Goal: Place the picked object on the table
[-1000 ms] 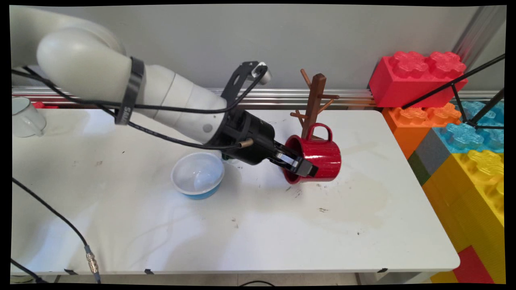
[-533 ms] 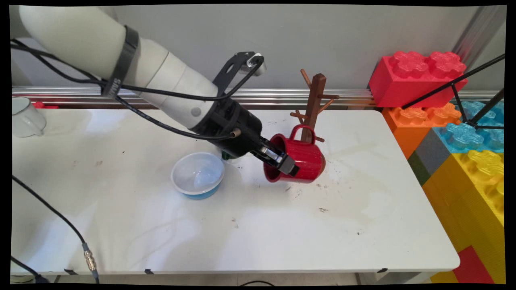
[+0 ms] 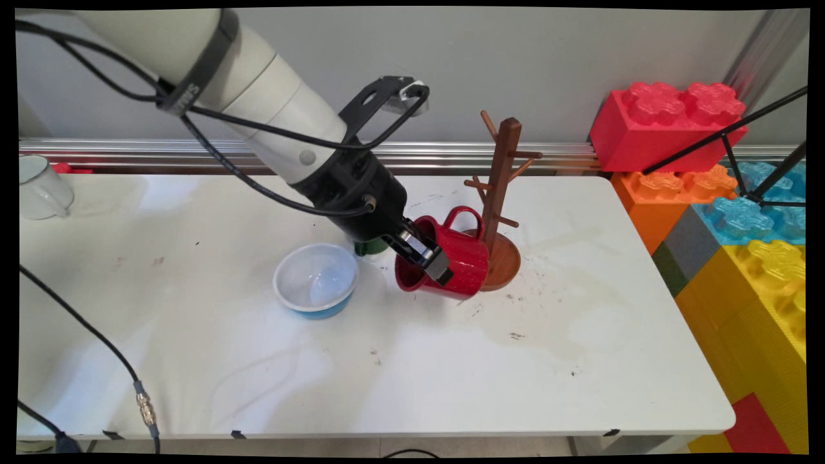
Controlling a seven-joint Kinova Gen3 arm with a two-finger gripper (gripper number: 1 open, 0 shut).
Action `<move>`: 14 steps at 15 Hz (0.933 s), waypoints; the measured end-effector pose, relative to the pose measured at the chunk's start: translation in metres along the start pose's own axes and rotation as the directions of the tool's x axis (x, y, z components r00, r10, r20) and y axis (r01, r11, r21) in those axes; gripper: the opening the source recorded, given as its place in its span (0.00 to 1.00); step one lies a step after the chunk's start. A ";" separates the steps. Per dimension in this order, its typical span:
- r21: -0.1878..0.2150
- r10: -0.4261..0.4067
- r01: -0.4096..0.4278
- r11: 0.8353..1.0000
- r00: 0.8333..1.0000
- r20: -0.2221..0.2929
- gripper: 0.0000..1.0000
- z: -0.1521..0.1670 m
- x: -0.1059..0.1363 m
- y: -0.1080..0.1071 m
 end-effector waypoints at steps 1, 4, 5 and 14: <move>0.012 0.003 -0.003 1.000 1.000 0.019 0.00 -0.001 0.004 0.001; 0.061 0.005 -0.010 0.998 0.997 0.080 0.00 -0.004 0.018 0.003; 0.080 0.002 -0.010 0.997 0.995 0.102 0.00 -0.003 0.022 0.004; 0.183 -0.032 -0.019 0.983 0.962 0.271 0.00 0.022 0.032 0.015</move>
